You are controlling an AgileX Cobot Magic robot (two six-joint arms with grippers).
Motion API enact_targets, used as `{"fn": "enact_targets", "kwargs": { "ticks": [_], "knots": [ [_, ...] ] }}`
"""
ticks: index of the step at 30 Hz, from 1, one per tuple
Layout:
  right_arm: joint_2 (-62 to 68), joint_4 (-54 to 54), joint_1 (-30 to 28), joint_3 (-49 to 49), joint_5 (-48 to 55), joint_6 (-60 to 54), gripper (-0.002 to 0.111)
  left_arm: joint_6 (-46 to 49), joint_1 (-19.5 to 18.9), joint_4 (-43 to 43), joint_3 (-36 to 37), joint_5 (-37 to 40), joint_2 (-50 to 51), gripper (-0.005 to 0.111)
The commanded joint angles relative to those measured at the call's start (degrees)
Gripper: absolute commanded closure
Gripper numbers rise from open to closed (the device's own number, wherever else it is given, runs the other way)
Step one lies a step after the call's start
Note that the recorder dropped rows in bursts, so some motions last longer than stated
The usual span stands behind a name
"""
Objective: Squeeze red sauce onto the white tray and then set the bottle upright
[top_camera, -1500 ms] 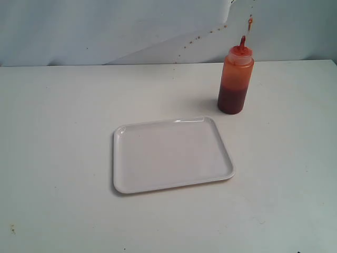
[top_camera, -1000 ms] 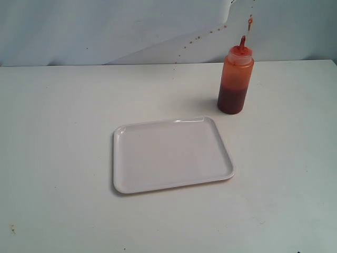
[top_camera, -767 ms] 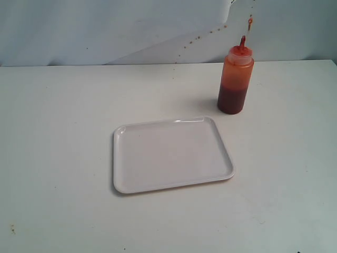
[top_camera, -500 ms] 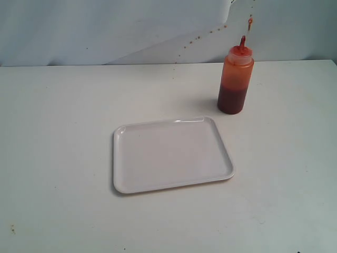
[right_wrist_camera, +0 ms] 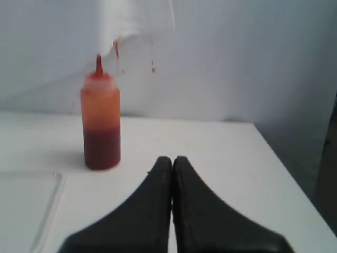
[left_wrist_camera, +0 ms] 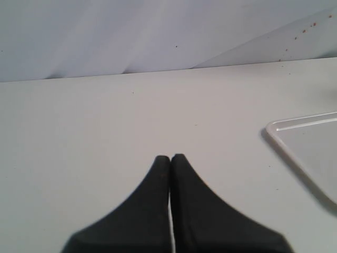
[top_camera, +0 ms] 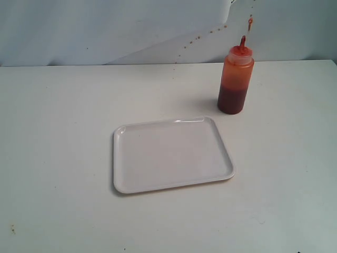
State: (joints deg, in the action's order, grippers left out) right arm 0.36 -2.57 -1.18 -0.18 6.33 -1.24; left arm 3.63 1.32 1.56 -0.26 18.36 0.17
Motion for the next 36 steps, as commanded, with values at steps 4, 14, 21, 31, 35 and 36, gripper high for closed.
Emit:
{"fn": "enact_targets", "kwargs": {
  "ticks": [4, 14, 21, 31, 35, 36],
  "knots": [
    [-0.4, 3.7, -0.3, 0.2, -15.4, 0.0, 0.108, -0.1, 0.3, 0.5, 0.3, -0.4, -0.2, 0.107],
    [-0.4, 8.9, -0.1, 0.2, -33.4, 17.0, 0.108, -0.1, 0.3, 0.5, 0.3, -0.4, -0.2, 0.107],
    [4.1, -13.5, -0.1, 0.2, -44.5, 25.7, 0.108, -0.1, 0.3, 0.5, 0.3, -0.4, -0.2, 0.107],
    [38.0, -37.4, -0.1, -18.3, -46.2, 40.3, 0.108, -0.1, 0.3, 0.5, 0.3, -0.4, -0.2, 0.107],
    [51.9, -41.1, -0.1, -25.2, -49.2, 40.3, 0.108, -0.1, 0.3, 0.5, 0.3, -0.4, -0.2, 0.107],
    [55.5, -41.1, -0.1, -26.3, -49.6, 40.3, 0.108, -0.1, 0.3, 0.5, 0.3, -0.4, -0.2, 0.107]
  ]
}}
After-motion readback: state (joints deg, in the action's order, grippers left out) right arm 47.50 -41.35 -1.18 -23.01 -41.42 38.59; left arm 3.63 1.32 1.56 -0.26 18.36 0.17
